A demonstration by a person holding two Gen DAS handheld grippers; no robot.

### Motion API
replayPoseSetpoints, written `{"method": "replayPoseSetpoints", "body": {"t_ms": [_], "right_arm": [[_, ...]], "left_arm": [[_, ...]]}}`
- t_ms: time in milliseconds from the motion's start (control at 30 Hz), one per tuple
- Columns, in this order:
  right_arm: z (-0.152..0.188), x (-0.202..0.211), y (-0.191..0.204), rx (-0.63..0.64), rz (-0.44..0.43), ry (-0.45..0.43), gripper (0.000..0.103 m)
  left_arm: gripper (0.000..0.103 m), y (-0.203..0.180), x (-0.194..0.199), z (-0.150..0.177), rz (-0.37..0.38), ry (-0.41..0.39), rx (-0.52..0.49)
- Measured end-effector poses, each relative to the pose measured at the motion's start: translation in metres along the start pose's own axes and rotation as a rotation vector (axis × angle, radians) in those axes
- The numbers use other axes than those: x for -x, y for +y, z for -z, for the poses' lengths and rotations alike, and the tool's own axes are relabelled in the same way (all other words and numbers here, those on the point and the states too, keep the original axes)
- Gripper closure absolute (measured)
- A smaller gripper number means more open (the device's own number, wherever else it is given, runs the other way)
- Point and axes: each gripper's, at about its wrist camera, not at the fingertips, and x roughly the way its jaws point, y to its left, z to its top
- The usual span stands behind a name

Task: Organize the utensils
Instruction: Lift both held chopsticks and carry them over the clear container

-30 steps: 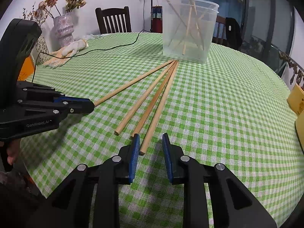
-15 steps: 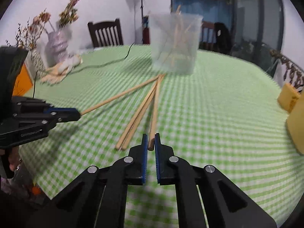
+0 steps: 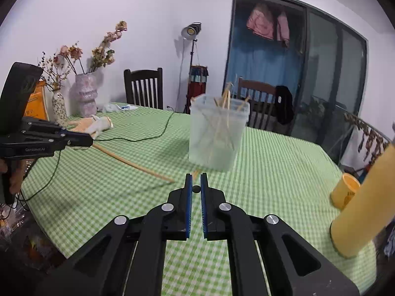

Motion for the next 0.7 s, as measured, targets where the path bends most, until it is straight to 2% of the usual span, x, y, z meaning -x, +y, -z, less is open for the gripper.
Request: {"method": "replayPoseSetpoints", "body": {"t_ms": [133,233,567,700], "right_arm": [[-0.026,0.006,-0.007,0.034,-0.005,-0.012,0.096],[-0.043,0.002,-0.018,0.022,-0.044,0.011,0.096],[-0.078,-0.045,-0.069,-0.095,-0.172,0.148,0.096],[-0.085,-0.057,-0.077,-0.118,-0.199,0.186,0.096]], "left_arm": [[0.101,0.003,0.012,-0.03,0.021,-0.024,-0.023],[0.101,0.006,0.012,-0.05,0.039,-0.03,-0.036],[0.101,0.012,-0.042,-0.106,0.116,0.03,-0.073],[0.101,0.015,-0.055,-0.112,0.12,0.026,-0.074]]}}
